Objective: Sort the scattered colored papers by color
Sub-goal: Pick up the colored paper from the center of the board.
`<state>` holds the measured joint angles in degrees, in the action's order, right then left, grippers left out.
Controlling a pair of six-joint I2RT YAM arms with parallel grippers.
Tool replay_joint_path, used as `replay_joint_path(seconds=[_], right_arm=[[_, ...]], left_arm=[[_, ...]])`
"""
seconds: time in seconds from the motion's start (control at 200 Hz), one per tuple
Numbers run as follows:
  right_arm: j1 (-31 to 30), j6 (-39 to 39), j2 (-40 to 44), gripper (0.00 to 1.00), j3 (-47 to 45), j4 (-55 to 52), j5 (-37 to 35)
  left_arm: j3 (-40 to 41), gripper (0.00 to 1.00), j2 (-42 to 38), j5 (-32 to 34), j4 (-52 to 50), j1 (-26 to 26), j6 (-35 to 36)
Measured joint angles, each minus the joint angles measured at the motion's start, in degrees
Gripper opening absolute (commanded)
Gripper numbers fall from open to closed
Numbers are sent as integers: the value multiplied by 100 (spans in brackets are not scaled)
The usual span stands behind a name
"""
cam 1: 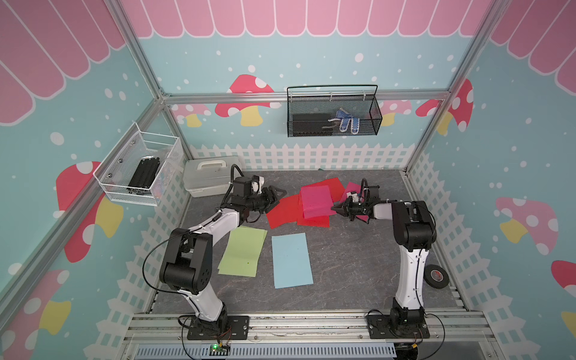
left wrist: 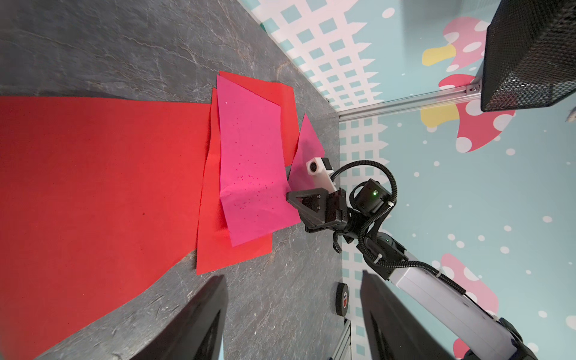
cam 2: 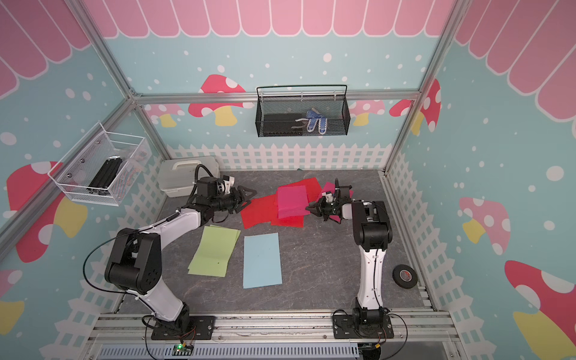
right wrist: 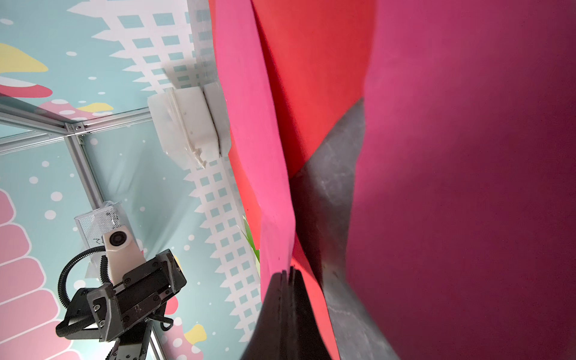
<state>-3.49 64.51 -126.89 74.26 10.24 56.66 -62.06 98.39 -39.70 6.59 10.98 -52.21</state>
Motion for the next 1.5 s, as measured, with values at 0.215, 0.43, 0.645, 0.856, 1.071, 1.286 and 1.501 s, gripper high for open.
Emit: replay_joint_path(seconds=[0.215,0.43,0.645,0.856,1.071,1.286,1.501], right_arm=[[-94,-468,826,0,-44,-590,-9],[-275,-732,1888,0,-52,-953,-2],[-479,-706,2371,0,-50,-1029,-2],[-732,-483,2435,0,26,-1027,-4],[-903,-291,2559,0,341,-1025,-4],[-1003,-133,2721,0,660,-977,-7],[-1241,-2,2723,0,933,-935,-4]], left_arm=[[177,71,140,-278,739,0,-483],[568,71,160,-487,1768,2,-1078],[1126,71,225,-544,3075,81,-1825],[1438,71,874,-540,4819,190,-2874],[1469,71,1211,-509,5836,258,-3545],[1469,71,1445,-472,6767,317,-4127],[1467,71,1585,-422,6977,380,-4371]])
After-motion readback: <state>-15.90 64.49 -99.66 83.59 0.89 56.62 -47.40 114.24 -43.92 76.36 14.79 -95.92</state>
